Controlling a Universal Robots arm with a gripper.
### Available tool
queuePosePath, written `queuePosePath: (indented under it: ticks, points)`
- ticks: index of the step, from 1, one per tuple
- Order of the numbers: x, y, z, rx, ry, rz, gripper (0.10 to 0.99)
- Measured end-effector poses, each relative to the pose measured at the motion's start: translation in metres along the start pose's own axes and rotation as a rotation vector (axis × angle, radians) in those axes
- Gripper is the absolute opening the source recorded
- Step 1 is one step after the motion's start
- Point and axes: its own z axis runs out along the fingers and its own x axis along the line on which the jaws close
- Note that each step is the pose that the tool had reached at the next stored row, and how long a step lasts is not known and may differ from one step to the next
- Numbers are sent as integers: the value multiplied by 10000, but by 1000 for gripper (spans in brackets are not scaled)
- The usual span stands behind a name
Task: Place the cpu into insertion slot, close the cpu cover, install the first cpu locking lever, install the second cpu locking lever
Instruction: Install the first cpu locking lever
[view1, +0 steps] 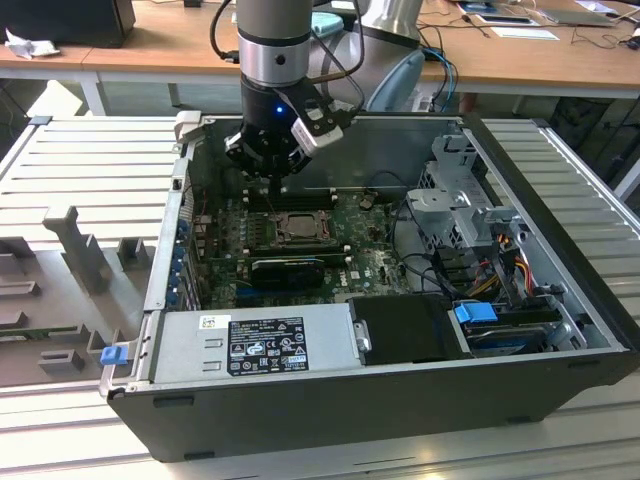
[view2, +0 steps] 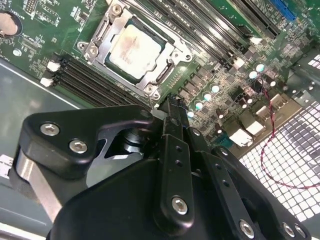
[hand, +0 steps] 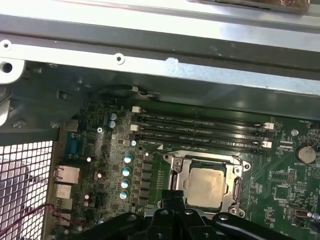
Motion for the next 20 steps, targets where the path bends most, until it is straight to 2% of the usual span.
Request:
queuePosePath:
  ticks: [16, 19, 20]
  points:
    - [181, 21, 14, -7, -1, -2, 106]
    - [293, 44, 44, -7, -1, -2, 106]
    - [304, 56, 55, -6, 0, -1, 106]
